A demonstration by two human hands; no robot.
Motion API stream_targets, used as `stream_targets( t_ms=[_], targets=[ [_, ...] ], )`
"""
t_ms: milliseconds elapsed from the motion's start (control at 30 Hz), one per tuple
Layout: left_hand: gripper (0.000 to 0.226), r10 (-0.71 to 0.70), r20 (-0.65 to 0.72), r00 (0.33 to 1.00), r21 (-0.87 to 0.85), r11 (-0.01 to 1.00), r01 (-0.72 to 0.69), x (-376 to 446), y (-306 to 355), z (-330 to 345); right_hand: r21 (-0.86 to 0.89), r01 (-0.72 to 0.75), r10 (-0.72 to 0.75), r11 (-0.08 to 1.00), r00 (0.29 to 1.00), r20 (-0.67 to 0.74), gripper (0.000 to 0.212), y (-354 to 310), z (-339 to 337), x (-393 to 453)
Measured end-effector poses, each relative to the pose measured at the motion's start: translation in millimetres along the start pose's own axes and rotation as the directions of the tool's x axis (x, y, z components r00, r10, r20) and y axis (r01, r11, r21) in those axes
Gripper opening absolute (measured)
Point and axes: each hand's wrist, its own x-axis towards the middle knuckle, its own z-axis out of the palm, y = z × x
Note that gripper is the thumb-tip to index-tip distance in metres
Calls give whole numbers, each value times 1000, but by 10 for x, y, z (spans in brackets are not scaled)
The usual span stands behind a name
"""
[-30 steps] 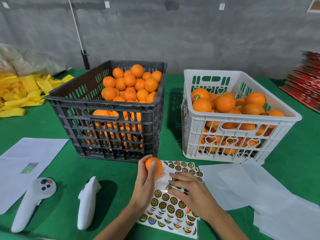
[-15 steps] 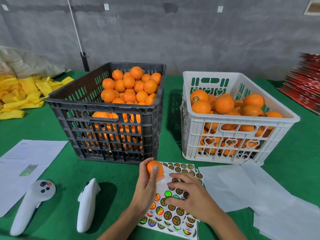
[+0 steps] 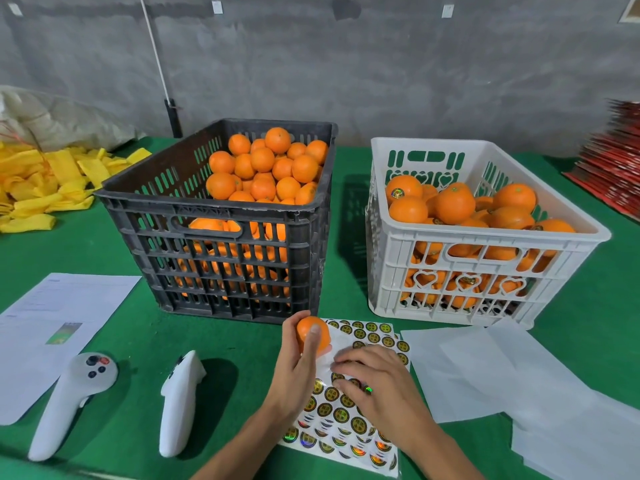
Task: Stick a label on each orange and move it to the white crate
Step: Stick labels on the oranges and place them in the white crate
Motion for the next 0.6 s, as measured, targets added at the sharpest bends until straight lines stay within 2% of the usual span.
stream_targets(
  t_ms=[100,167,200,233,267,333,367,467,600],
  targets=[
    [32,-5,-2,1000,2,1000,5,11,14,-2,-105,142,-146,984,989,-26,14,-34,-19,-5],
    [32,-7,5,1000,0,1000,7,4,6,2,-49,159,-161,986,986,-43,11,-73,-28,-20],
    [32,-6,17,1000,3,1000,5,-1,8,0,103,79,-73,992,996,-59,11,-122,-57,-11],
    [33,-2,28,1000,12,1000,1,3,18,2,308,-38,62,950,996,-67,12,-177,-99,25],
    [34,2,35,999,21,1000,-3,14,37,1,489,-135,192,862,979,-69,13,-223,-142,81],
    [38,-1,41,999,1,1000,1,34,115,18,678,-212,353,704,933,-74,15,-291,-221,223],
    [41,-3,48,999,-23,1000,4,42,164,30,713,-228,384,663,921,-63,15,-313,-253,292],
    [46,18,86,996,-94,996,-10,41,322,80,725,-243,407,644,912,-56,17,-407,-308,421],
    [49,26,67,997,-170,985,-15,57,599,228,718,-210,460,664,872,-170,20,-474,-360,456]
  ],
)
